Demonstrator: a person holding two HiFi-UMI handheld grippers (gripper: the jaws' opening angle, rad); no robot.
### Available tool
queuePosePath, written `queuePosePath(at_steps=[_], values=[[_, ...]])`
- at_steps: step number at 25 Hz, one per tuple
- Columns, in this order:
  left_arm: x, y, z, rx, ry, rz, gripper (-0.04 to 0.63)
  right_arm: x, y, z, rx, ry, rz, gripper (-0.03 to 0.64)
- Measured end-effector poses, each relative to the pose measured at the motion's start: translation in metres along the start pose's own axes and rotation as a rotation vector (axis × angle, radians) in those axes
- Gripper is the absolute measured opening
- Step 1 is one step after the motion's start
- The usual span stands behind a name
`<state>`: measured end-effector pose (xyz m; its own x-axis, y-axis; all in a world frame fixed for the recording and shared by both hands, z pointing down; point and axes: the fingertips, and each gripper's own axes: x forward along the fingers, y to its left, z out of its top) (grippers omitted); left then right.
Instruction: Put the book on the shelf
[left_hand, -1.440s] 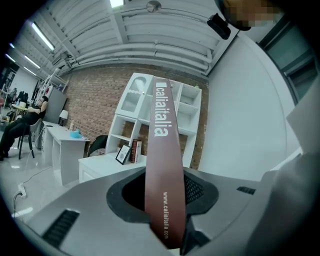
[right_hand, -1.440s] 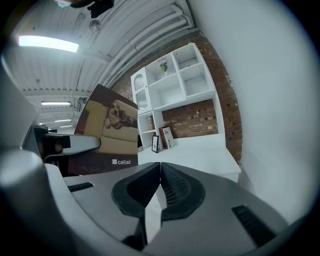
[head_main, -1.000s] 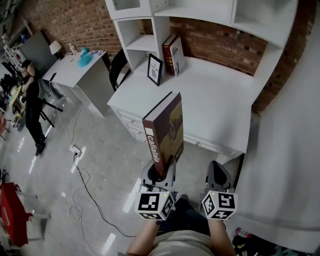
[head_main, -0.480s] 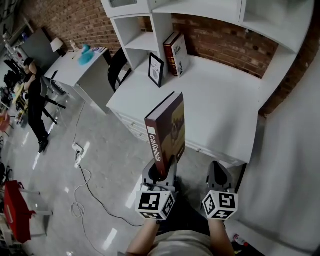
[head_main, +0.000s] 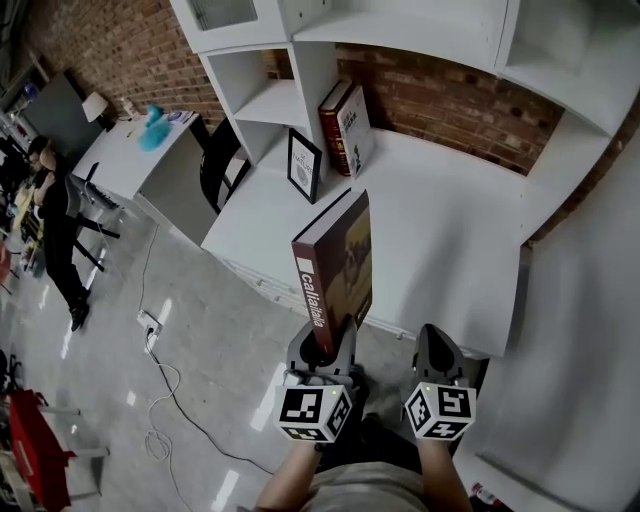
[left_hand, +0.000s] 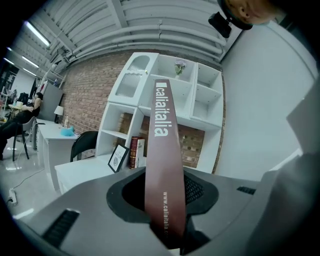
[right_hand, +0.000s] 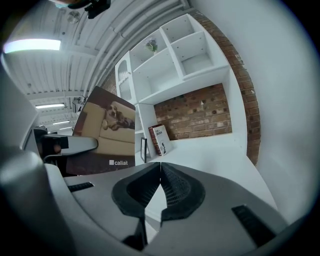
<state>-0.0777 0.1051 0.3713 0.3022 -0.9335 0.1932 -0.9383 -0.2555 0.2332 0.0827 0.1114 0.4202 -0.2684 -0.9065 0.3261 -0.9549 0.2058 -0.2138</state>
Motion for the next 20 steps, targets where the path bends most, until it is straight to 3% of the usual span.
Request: queuePosePath(at_steps=[12,20], values=[[0.093,0.055,0.029,0.005,0.017,-0.08,0.147,0.099,0.017,0.036,-0.004,-0.022,-0.049,0.017],[0.129,0.067,0.028,0.0,0.048,-0.118,0.147,0.122,0.006,0.039,0.013,-0.007,-0.109,0.017]])
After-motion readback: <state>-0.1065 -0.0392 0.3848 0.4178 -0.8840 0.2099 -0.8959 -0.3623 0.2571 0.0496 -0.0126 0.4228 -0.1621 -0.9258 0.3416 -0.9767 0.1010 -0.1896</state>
